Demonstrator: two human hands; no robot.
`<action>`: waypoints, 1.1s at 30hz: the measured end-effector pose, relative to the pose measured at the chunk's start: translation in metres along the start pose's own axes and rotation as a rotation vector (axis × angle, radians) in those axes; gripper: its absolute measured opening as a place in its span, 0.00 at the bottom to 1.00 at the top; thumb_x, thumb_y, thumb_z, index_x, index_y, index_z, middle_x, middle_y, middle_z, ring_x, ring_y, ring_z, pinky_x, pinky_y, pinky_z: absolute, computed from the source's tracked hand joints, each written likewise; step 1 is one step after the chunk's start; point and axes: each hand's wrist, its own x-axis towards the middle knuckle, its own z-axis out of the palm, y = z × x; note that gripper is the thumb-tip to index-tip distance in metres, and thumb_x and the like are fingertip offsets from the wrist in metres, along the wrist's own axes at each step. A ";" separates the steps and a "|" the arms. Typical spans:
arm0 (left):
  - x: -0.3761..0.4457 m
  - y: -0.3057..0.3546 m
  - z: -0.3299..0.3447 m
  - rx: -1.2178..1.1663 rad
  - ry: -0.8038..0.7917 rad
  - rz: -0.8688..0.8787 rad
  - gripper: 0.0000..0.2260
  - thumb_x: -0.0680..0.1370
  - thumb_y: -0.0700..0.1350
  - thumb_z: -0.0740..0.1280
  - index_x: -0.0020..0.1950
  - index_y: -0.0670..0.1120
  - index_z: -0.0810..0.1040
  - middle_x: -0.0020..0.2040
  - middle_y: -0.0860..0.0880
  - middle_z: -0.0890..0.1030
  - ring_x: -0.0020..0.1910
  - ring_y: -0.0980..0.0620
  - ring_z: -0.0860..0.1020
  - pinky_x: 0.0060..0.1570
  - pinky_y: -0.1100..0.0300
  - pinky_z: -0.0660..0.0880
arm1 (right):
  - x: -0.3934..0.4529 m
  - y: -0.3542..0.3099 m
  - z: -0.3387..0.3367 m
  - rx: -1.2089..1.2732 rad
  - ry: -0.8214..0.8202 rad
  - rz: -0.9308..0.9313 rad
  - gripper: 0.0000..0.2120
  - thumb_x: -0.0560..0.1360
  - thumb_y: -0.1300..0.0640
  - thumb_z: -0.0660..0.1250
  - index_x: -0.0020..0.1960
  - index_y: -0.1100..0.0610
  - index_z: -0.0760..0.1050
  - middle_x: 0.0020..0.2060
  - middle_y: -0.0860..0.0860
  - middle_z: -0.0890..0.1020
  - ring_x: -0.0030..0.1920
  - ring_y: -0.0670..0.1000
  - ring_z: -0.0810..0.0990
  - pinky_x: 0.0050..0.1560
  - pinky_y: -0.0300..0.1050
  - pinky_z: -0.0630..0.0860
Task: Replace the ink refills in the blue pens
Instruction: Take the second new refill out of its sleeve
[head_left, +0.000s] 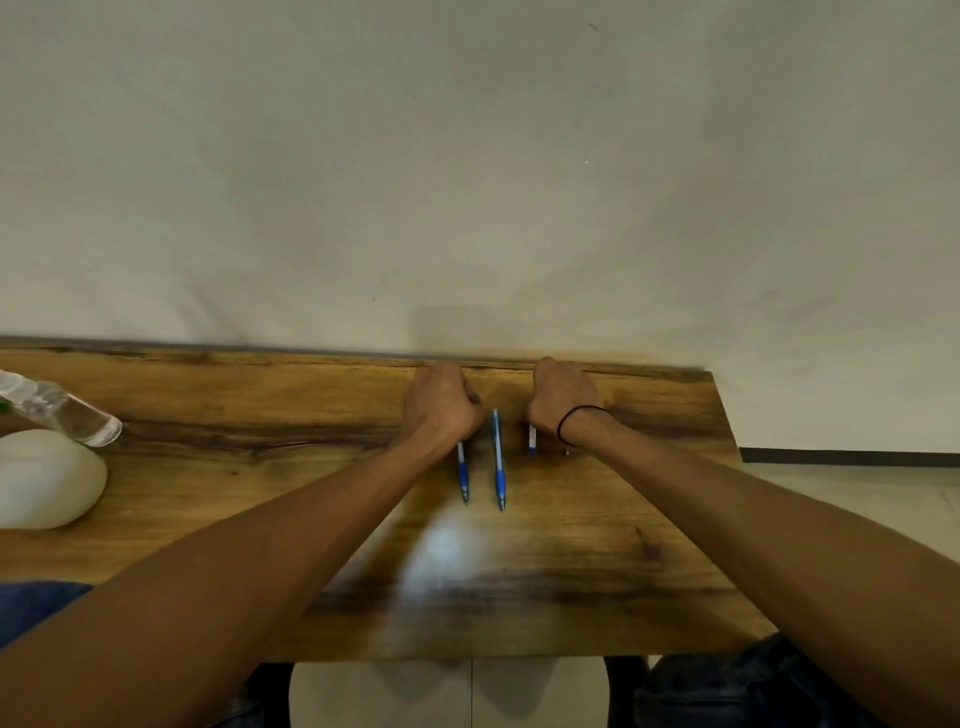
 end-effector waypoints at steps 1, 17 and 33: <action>0.001 0.001 -0.002 -0.002 0.001 0.002 0.02 0.76 0.41 0.75 0.46 0.44 0.87 0.43 0.48 0.87 0.44 0.52 0.85 0.42 0.58 0.81 | 0.000 -0.001 0.002 -0.007 -0.001 0.005 0.09 0.76 0.62 0.71 0.54 0.58 0.74 0.54 0.58 0.82 0.55 0.61 0.81 0.44 0.49 0.73; 0.018 0.022 -0.016 -0.360 -0.169 0.009 0.05 0.77 0.45 0.77 0.46 0.44 0.87 0.43 0.45 0.88 0.40 0.48 0.87 0.43 0.51 0.86 | -0.034 -0.002 -0.007 0.235 0.267 -0.144 0.18 0.74 0.44 0.76 0.39 0.58 0.79 0.32 0.53 0.80 0.36 0.54 0.80 0.35 0.52 0.80; 0.003 0.019 0.025 -0.377 -0.197 0.001 0.05 0.75 0.41 0.78 0.46 0.40 0.86 0.36 0.44 0.87 0.34 0.50 0.87 0.35 0.56 0.85 | -0.051 0.031 -0.013 0.243 0.297 -0.068 0.15 0.74 0.50 0.74 0.33 0.55 0.76 0.28 0.50 0.78 0.33 0.54 0.79 0.33 0.48 0.74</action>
